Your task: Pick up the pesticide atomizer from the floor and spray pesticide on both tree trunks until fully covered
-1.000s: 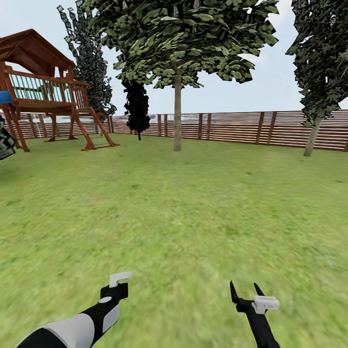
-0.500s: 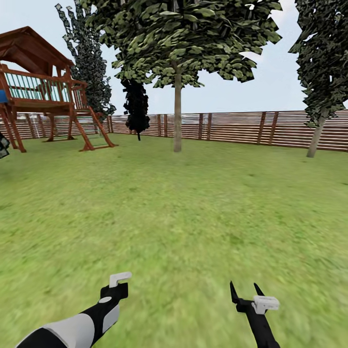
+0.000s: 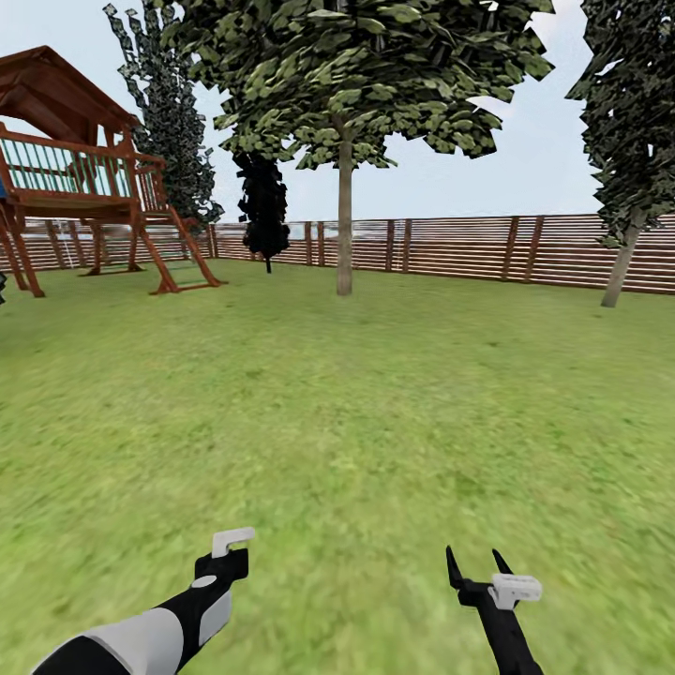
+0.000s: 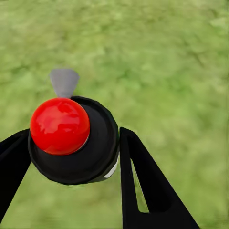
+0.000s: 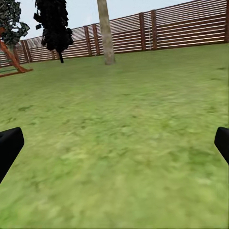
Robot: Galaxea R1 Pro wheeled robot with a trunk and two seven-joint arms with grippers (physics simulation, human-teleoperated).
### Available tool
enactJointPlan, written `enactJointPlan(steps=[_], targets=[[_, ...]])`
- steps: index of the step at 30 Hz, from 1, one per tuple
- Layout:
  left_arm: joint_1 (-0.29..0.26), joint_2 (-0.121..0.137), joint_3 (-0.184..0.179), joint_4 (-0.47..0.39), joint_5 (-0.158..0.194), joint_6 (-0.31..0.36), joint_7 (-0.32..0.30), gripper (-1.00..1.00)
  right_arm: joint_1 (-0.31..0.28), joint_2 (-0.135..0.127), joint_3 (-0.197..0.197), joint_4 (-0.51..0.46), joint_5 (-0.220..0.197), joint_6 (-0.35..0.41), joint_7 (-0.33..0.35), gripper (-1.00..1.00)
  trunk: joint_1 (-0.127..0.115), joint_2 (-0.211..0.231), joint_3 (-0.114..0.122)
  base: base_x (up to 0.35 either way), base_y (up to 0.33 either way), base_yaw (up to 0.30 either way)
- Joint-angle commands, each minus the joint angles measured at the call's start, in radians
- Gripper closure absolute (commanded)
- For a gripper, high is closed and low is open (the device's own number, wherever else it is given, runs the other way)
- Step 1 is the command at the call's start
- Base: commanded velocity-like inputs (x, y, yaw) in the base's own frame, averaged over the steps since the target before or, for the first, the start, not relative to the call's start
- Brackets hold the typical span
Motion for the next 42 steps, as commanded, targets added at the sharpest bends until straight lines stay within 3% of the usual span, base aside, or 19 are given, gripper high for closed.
enactJointPlan(steps=[1,42], targets=[[0.000,0.000,-0.001,0.000,0.000,0.000,0.000,1.00,-0.001,0.000,0.000,0.000,0.000,0.000,0.000,-1.00,0.000,0.000,0.000,0.337,0.000,0.000],[0.000,0.000,-0.001,0.000,0.000,0.000,-0.001,1.00,-0.001,0.000,0.000,0.000,0.000,0.000,0.000,-1.00,0.000,0.000,0.000,0.337,0.000,0.000]])
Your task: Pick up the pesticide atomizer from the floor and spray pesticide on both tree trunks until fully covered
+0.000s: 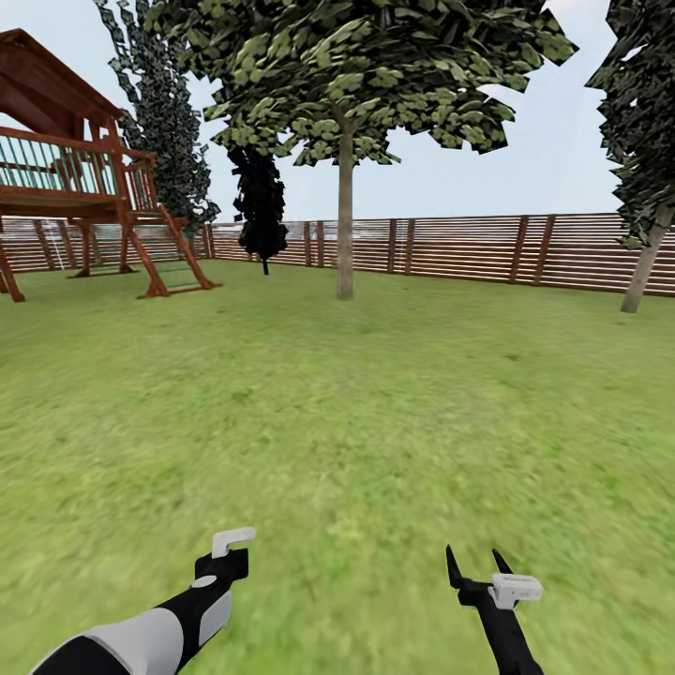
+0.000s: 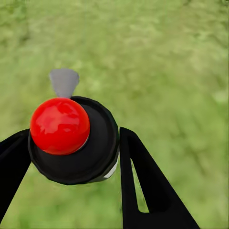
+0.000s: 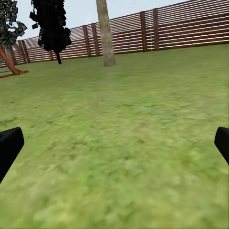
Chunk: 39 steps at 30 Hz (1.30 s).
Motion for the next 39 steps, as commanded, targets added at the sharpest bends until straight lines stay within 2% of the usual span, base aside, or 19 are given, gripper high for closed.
enactJointPlan(steps=[1,39], targets=[[0.000,0.000,-0.001,0.000,0.000,0.000,0.000,1.00,0.000,0.000,0.000,0.000,0.000,0.000,0.000,-1.00,0.000,0.000,0.000,0.337,0.000,0.000],[0.000,0.000,-0.001,0.000,0.000,0.000,0.002,1.00,0.000,0.000,0.000,0.000,0.000,0.000,0.000,-1.00,0.000,0.000,0.000,0.337,0.000,0.000]])
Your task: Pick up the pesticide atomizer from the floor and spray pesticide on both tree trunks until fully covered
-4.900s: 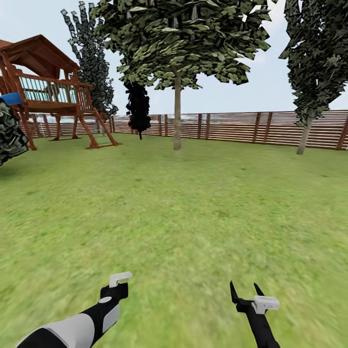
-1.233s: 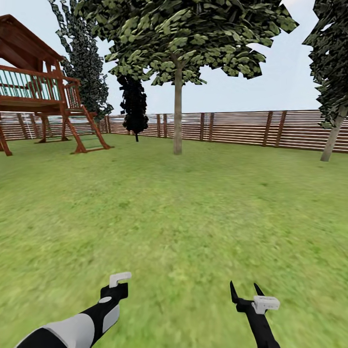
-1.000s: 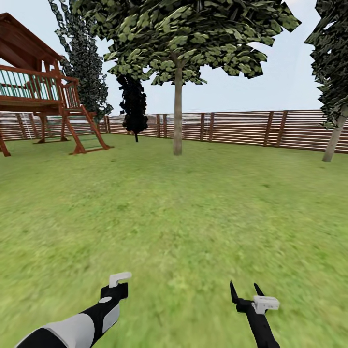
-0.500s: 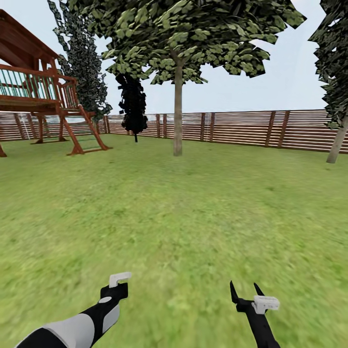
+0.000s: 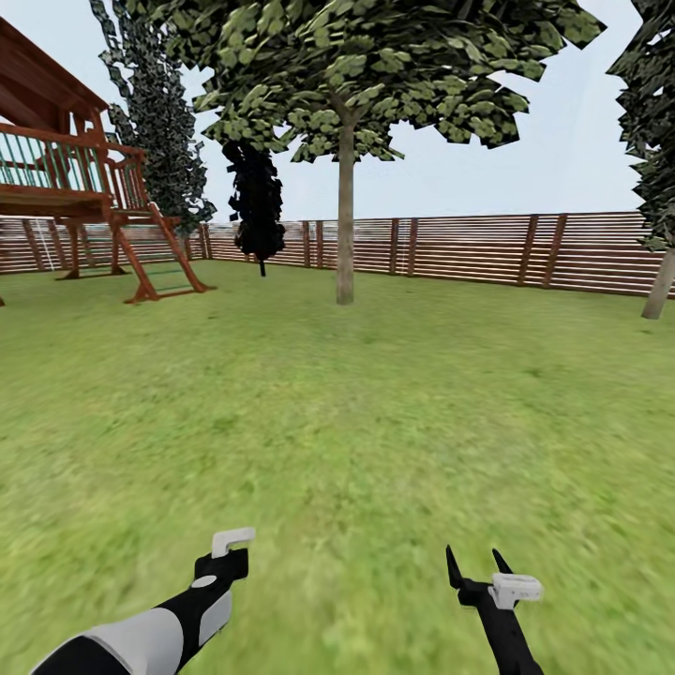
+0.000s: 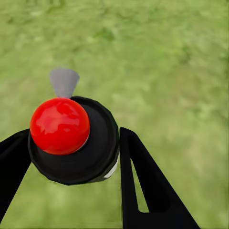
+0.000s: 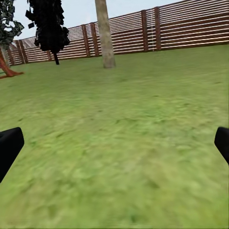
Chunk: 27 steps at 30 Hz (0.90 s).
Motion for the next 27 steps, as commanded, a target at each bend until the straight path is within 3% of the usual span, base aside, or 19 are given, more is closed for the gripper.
enactJointPlan(steps=[1,27], targets=[[0.000,0.000,-0.001,0.000,0.000,0.000,0.000,1.00,0.000,0.000,0.000,0.000,0.000,0.000,0.000,-1.00,0.000,0.000,0.000,0.337,0.000,0.000],[0.000,0.000,-0.001,0.000,-0.001,0.000,0.000,1.00,0.000,0.000,0.000,0.000,0.000,0.000,0.000,-1.00,0.000,0.000,0.000,0.337,0.000,0.000]])
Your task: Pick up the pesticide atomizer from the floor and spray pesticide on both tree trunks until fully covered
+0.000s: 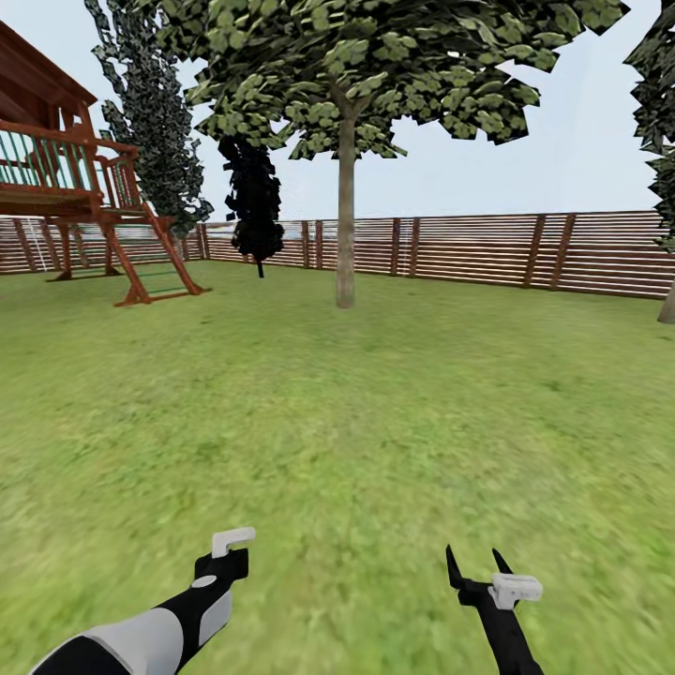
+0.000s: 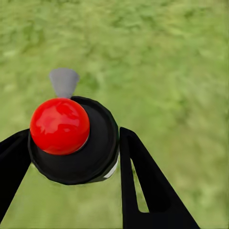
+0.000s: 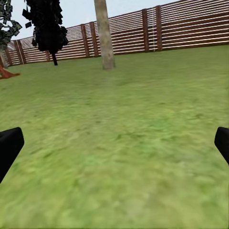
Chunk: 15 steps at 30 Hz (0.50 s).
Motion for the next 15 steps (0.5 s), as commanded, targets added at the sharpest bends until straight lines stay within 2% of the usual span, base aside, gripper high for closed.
enactJointPlan(steps=[1,15], targets=[[0.000,0.000,-0.001,0.000,0.000,0.000,0.000,1.00,0.000,0.000,0.000,0.000,0.000,0.000,0.000,-1.00,0.000,0.000,0.000,0.337,0.000,0.000],[0.000,0.000,-0.001,0.000,0.000,0.000,0.000,1.00,0.000,0.000,0.000,0.000,0.000,0.000,0.000,-1.00,0.000,0.000,0.000,0.337,0.000,0.000]])
